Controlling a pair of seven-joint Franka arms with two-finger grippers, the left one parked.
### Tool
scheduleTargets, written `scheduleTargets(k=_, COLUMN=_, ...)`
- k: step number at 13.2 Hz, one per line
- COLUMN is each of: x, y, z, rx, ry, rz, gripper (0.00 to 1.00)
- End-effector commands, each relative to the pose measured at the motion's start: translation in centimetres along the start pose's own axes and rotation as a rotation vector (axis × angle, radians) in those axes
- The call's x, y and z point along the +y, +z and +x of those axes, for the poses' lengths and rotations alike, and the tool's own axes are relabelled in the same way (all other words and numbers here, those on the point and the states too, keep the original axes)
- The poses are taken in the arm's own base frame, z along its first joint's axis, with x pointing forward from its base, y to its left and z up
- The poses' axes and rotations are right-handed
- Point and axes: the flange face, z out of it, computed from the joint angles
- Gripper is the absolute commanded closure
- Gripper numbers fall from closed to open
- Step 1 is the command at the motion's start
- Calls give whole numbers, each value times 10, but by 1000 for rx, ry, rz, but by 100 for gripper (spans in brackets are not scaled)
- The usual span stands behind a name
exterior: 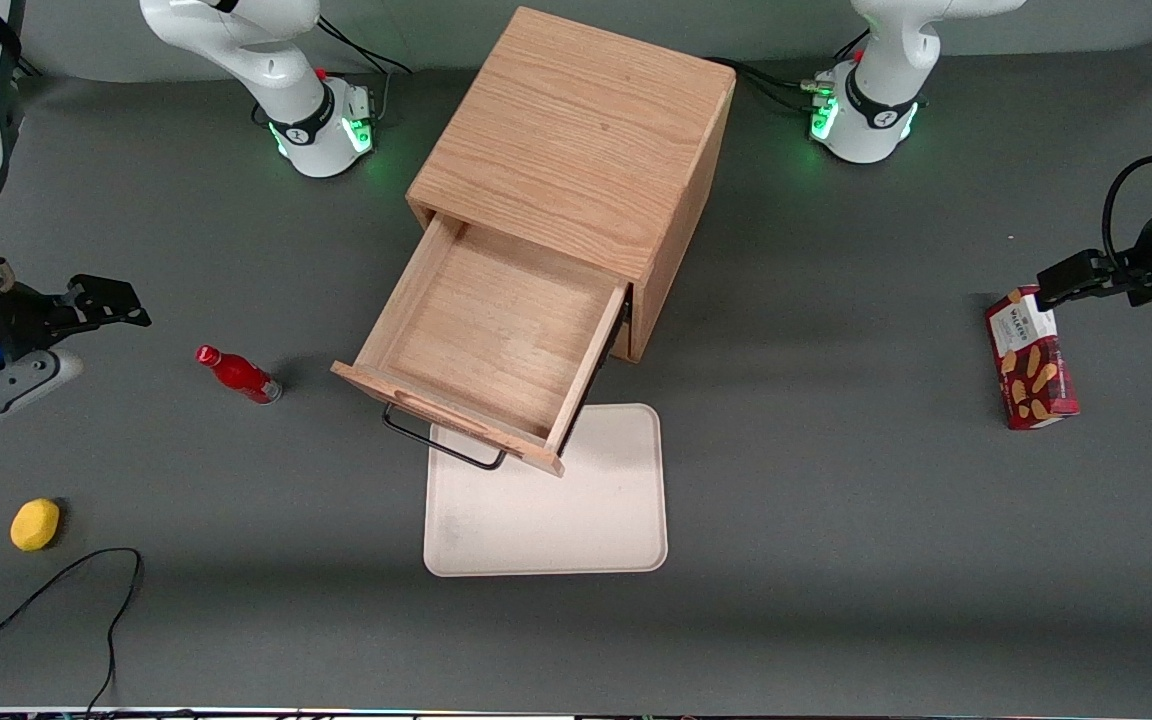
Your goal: Open upper drawer
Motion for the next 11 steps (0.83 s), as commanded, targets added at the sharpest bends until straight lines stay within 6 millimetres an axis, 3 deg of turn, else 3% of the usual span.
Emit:
scheduleTargets(k=1, x=-3, y=13, z=-15, rx=-34, ry=228, rz=0, gripper=0)
scheduleTargets(k=6, x=23, y=-2, z=-43, rx=-22, ry=307, rz=4, gripper=1)
scheduleTargets(k=9, x=10, y=0, z=-53, rx=23, ry=288, rz=1, gripper=1)
scheduleTargets(k=11, x=2, y=8, z=-72, rx=87, ry=296, rz=-2, gripper=1)
